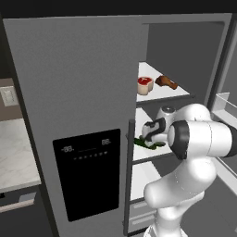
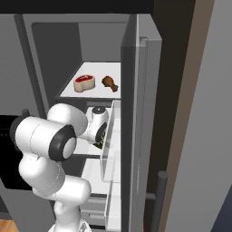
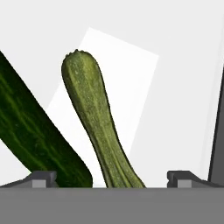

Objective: Gather the cucumber and squash from the fridge and place them on a tray on the dining counter. Then gather the steak and chicken drumstick from the fridge and place them on the other tray.

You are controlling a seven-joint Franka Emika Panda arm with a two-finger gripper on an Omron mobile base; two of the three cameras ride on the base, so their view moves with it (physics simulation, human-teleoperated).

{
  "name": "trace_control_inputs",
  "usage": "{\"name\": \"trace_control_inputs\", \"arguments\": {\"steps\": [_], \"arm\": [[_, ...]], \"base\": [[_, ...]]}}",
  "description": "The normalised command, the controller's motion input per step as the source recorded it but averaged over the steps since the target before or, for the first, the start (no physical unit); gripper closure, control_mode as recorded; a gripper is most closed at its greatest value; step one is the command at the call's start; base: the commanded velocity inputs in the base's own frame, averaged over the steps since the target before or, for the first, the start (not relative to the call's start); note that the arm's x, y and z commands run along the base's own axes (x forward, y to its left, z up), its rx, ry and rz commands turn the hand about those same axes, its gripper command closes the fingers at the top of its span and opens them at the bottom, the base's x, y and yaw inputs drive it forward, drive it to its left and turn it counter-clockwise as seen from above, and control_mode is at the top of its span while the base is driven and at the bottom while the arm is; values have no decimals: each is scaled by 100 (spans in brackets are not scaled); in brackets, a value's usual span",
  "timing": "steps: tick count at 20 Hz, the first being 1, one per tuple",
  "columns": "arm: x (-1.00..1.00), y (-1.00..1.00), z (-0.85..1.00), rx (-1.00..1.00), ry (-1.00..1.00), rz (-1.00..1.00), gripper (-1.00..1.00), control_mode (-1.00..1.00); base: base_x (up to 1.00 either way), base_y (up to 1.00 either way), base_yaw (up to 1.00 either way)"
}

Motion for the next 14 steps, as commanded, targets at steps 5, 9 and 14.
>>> {"name": "trace_control_inputs", "arguments": {"steps": [5,9,14], "arm": [[-4,0,0,0,12,1,-100,-100],[-1,-9,0,0,4,6,-100,-100],[-3,-15,0,0,0,10,-100,-100]], "base": [[0,0,0],[0,0,0],[0,0,0]]}}
